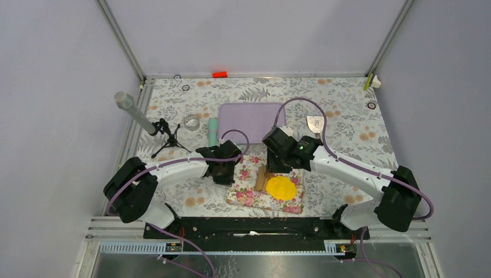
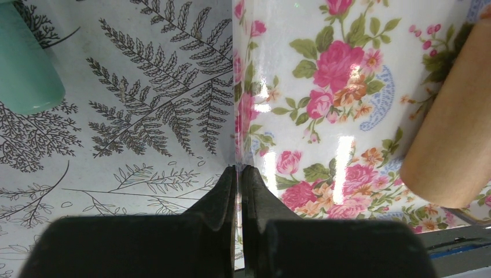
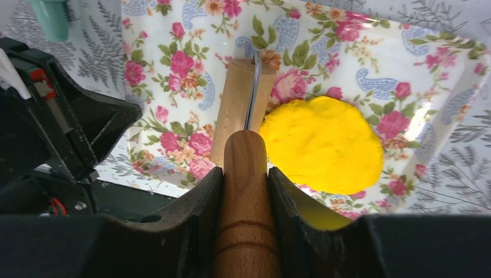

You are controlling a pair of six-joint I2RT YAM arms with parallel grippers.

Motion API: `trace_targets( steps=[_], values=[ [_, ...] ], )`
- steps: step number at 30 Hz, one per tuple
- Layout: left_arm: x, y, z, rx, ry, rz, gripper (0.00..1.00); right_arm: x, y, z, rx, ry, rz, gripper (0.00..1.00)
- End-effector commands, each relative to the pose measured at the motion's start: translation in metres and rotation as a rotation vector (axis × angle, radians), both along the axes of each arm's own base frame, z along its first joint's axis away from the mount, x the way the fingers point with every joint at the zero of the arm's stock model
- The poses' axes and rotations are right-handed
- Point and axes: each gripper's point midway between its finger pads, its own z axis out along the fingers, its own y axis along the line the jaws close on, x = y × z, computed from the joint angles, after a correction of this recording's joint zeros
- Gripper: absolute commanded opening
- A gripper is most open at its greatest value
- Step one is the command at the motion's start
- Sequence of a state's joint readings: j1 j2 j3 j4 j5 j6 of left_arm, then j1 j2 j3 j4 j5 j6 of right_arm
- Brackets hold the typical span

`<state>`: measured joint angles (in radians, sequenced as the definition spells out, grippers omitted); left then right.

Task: Roll out the dumpling wrappers from the dough
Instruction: Flatten out the dough on the work surface.

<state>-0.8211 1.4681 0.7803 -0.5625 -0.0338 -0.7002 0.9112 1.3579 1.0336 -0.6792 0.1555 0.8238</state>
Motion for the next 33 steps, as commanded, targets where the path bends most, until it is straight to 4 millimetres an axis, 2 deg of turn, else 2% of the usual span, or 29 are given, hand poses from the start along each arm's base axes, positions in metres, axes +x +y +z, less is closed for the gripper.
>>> trace_targets(
  steps=[1, 3, 5, 7, 9, 12, 18, 26, 27, 33],
  values=[
    [-0.004, 0.009, -0.008, 0.045, 0.003, -0.015, 0.00, -0.014, -0.032, 0.001, -0.199, 0.074, 0.064, 0.00],
    [-0.004, 0.010, -0.007, 0.046, 0.000, -0.014, 0.00, -0.005, -0.016, 0.040, -0.101, 0.009, 0.070, 0.00],
    [-0.004, 0.011, -0.007, 0.047, -0.002, -0.012, 0.00, 0.000, -0.010, 0.076, -0.035, -0.058, 0.082, 0.00],
    [-0.004, 0.011, -0.007, 0.049, -0.001, -0.012, 0.00, 0.000, -0.010, 0.095, -0.015, -0.094, 0.129, 0.00],
    [-0.004, 0.011, -0.008, 0.048, 0.000, -0.011, 0.00, -0.009, -0.011, 0.092, -0.028, -0.082, 0.236, 0.00],
    [-0.002, 0.010, -0.007, 0.055, -0.004, -0.018, 0.00, -0.017, -0.024, 0.079, -0.098, -0.064, 0.337, 0.00],
    [0.001, 0.003, -0.001, 0.024, -0.020, -0.077, 0.00, -0.013, -0.053, 0.068, -0.240, -0.122, 0.417, 0.00],
    [0.011, 0.001, 0.010, 0.057, -0.033, -0.065, 0.00, -0.006, -0.055, 0.053, -0.295, -0.142, 0.483, 0.00],
    [0.011, -0.001, 0.013, 0.054, -0.028, -0.066, 0.02, -0.006, -0.055, 0.050, -0.296, -0.137, 0.482, 0.00],
    [0.010, -0.002, 0.033, 0.044, -0.033, -0.105, 0.30, -0.014, -0.049, 0.034, -0.338, -0.064, 0.551, 0.00]
  ],
)
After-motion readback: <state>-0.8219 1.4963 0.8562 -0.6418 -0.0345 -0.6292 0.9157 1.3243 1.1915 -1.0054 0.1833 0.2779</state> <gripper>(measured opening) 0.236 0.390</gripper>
